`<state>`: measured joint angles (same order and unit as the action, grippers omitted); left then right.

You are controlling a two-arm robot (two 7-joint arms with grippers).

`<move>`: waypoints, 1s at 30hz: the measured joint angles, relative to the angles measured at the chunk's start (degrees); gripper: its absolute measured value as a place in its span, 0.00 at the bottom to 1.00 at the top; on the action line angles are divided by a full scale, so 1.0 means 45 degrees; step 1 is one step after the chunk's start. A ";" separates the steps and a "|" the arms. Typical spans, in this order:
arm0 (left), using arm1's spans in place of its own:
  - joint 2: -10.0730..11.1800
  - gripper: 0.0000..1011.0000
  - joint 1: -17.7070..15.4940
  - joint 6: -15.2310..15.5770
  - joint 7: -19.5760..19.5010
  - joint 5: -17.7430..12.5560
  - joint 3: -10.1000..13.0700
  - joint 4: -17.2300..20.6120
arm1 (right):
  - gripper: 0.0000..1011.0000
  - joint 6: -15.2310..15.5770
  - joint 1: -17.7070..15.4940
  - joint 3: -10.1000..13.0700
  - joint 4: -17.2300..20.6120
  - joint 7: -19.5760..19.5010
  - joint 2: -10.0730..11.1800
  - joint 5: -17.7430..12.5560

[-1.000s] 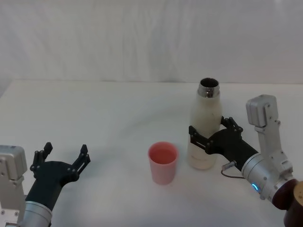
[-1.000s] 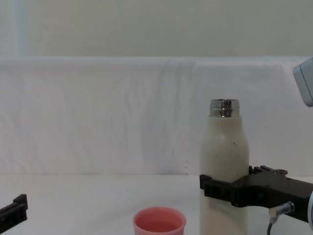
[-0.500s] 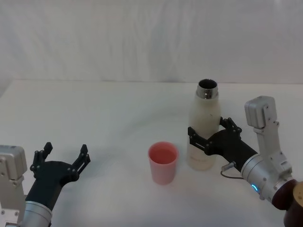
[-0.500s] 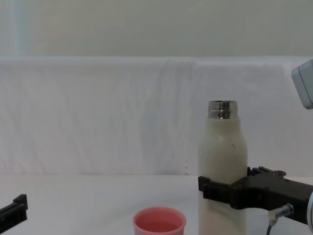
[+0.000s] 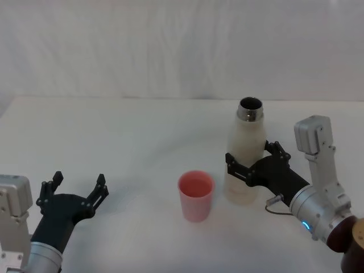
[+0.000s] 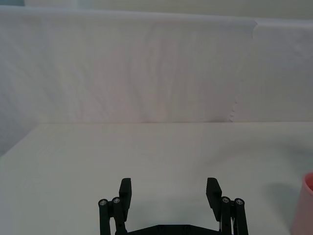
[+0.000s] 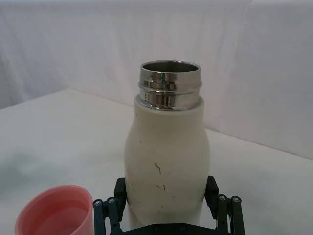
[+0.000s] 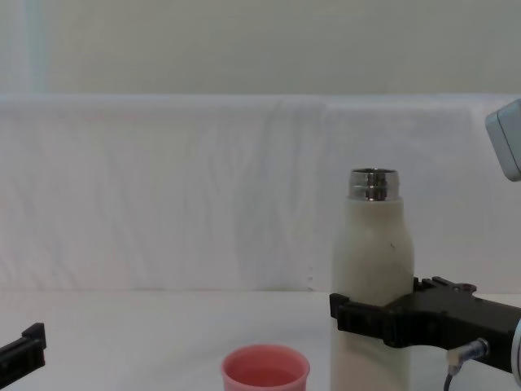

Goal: Grasp the thermos with one hand and pour water into the cup lid.

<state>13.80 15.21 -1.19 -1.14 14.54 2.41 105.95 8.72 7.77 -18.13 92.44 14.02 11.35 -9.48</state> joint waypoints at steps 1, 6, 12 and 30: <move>0.0001 0.99 0.0000 0.0000 0.0001 0.0000 0.0000 0.0000 | 0.99 0.0003 0.0000 0.0002 0.0000 0.0000 0.0000 0.0000; 0.0001 0.99 0.0000 0.0000 0.0000 0.0000 0.0000 0.0000 | 0.99 0.0010 0.0000 0.0008 0.0004 0.0000 0.0001 0.0002; 0.0000 0.99 0.0000 -0.0001 0.0000 0.0000 0.0000 0.0000 | 0.99 0.0018 0.0000 0.0010 0.0010 -0.0001 0.0001 0.0006; 0.0000 0.99 0.0000 0.0000 0.0000 0.0000 0.0000 0.0000 | 0.99 0.0039 -0.0062 0.0055 0.0059 -0.0044 0.0016 -0.0005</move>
<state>13.81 15.21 -1.19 -1.14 14.55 2.41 105.95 8.90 7.49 -17.88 92.71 13.82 11.42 -9.50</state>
